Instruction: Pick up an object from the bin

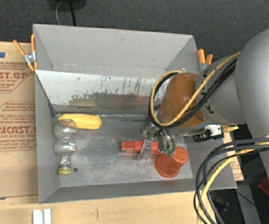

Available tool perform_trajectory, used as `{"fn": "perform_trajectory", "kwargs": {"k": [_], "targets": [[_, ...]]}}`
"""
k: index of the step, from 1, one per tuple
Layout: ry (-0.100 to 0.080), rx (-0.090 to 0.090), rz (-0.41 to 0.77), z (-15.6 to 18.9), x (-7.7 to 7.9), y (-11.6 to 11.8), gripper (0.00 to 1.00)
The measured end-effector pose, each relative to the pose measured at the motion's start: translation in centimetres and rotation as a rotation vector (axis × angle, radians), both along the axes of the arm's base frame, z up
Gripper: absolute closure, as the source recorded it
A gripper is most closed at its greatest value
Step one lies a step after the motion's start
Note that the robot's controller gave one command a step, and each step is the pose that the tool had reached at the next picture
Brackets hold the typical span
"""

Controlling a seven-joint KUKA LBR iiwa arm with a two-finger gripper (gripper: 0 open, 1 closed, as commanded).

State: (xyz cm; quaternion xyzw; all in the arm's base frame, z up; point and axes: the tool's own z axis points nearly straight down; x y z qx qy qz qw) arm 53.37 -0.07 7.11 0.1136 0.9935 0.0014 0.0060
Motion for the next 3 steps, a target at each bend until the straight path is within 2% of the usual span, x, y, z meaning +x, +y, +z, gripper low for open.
{"fn": "perform_trajectory", "kwargs": {"k": [1, 2, 3], "targets": [[0.009, 0.001, 0.048, 0.0, 1.0, -0.5, 1.00], [0.005, 0.000, 0.061, 0.0, 2.0, -0.7, 1.00], [0.003, 0.001, 0.074, 0.0, 2.0, -0.8, 1.00]]}}
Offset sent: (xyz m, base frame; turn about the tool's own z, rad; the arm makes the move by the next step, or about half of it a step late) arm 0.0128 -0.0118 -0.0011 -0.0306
